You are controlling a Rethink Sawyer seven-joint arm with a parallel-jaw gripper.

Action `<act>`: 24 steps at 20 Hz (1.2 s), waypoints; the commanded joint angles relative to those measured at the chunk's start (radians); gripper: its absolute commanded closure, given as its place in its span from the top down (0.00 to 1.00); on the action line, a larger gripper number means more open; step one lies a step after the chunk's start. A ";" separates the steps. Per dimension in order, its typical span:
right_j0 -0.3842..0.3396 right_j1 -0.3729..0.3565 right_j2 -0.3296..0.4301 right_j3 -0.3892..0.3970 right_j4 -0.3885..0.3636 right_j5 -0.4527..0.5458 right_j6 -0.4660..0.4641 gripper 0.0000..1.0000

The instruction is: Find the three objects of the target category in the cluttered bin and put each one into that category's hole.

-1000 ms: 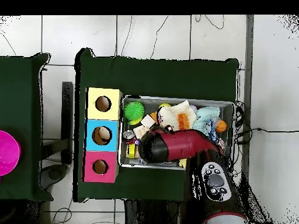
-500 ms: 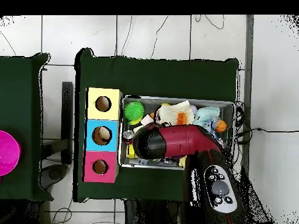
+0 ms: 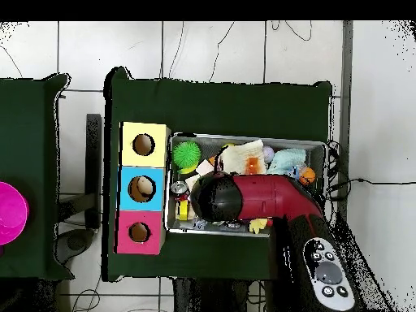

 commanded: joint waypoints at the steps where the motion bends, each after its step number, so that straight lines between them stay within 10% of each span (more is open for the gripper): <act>1: -0.068 -0.027 0.151 0.089 0.058 0.157 -0.133 0.00; 18: -0.145 0.007 0.242 0.128 0.060 0.156 -0.099 0.00; 19: -0.147 0.007 0.246 0.129 0.054 0.155 -0.092 1.00; 24: -0.151 0.005 0.249 0.137 0.046 0.139 -0.082 1.00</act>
